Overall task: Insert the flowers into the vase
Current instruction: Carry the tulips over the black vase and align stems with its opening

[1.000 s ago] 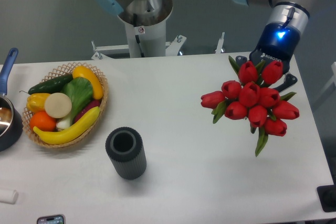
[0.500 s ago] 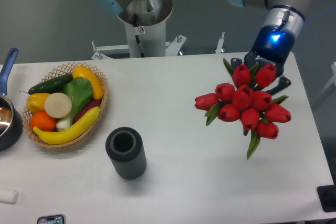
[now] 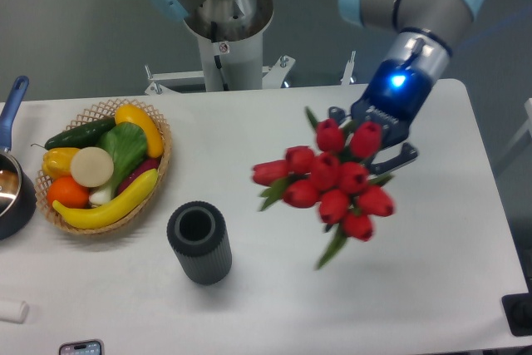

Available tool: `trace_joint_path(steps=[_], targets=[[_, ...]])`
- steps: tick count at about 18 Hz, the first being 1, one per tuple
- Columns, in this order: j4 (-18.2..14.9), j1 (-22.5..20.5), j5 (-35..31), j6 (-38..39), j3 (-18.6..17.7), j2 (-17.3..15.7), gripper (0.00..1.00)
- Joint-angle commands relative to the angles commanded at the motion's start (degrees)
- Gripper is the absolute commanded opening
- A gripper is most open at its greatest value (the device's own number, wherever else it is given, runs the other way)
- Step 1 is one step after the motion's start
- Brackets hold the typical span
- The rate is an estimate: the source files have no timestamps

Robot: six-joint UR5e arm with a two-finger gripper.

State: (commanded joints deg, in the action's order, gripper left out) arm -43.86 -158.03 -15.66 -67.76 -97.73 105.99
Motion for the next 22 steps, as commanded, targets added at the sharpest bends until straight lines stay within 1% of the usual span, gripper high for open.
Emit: trace_joint_path(steps=[4,6,11,15,22], targets=[[0.0,2.55,5.19,-1.49,-1.14,0.0,0.22],[0.0,3.78,9.58,-3.77,-1.5,0.79,0.22],[0.0,4.92,16.71,-4.66,-2.11,0.53,0.22],[0.0,6.77,16.81,-4.66,-3.16,0.27,0.22],[-0.17,8.09,16.37,-4.75,-4.92,0.7,0.22]])
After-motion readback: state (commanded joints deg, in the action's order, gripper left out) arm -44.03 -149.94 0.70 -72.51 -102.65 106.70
